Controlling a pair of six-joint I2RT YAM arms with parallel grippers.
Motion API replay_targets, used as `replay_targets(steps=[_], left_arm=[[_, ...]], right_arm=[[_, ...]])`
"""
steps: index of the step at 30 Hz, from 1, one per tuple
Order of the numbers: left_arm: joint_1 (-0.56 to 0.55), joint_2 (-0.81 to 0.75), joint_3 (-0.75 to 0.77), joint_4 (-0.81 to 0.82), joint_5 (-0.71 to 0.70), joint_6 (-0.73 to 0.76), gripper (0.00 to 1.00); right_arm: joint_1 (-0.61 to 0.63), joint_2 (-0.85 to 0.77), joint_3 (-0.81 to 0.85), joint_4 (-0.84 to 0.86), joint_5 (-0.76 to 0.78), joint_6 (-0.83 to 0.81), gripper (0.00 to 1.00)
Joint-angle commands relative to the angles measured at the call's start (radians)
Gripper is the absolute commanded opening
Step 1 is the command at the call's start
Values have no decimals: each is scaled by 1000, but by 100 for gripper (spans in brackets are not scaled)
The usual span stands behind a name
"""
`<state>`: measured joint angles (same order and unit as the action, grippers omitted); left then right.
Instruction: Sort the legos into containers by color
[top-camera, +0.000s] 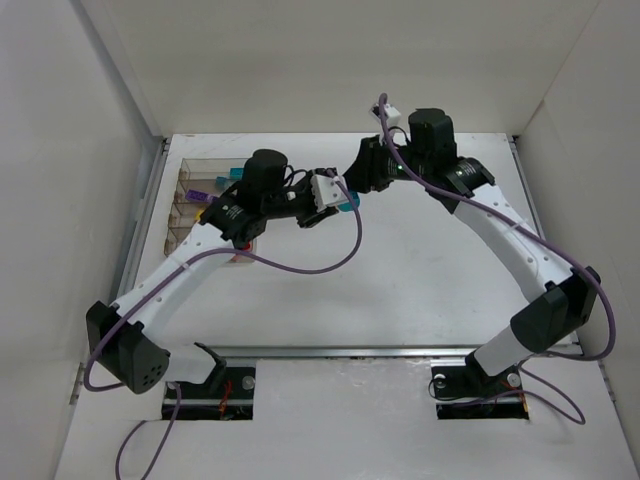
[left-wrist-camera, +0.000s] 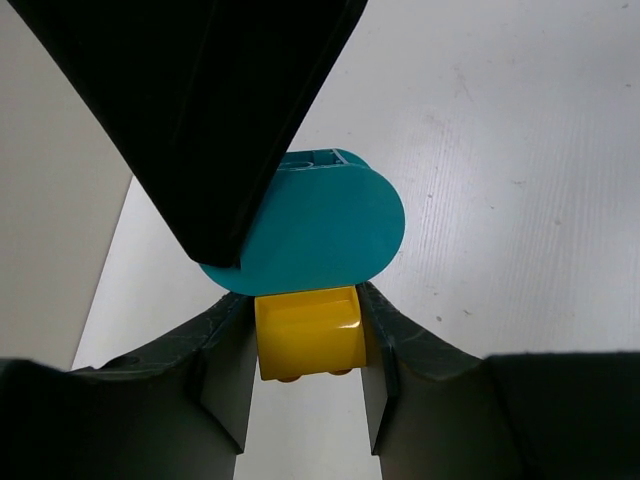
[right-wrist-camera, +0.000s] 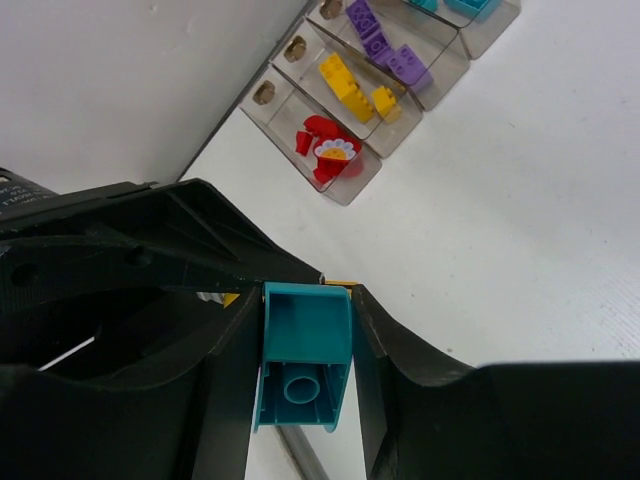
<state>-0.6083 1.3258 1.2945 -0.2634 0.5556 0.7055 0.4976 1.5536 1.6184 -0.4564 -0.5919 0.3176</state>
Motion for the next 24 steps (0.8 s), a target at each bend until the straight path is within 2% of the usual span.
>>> replay_targets(steps=[1,5,8,17,20,23,24], left_arm=[[-1,-7,42,-11,-59,-49,0],[8,-25,0,-37,-109,-49,0],[64,-36,-46,-46,-134,-70,0],[93,-36,-64,-50,-170,-161,0],[154,-36,-83,-40,-259,-237,0],[330,6,-110,7,-287,-319,0],[388,39,-110,24,-287,-389,0]], right_arm=[[13,-58,-9,32,52,0,0],[-40,-92,-28,22,109,9,0],[-62,-101,-19,2,162,9,0],[-82,5,75,2,129,9,0],[-82,55,115,-8,119,9,0],[-82,85,136,2,109,9,0],[-82,101,146,2,90,9,0]])
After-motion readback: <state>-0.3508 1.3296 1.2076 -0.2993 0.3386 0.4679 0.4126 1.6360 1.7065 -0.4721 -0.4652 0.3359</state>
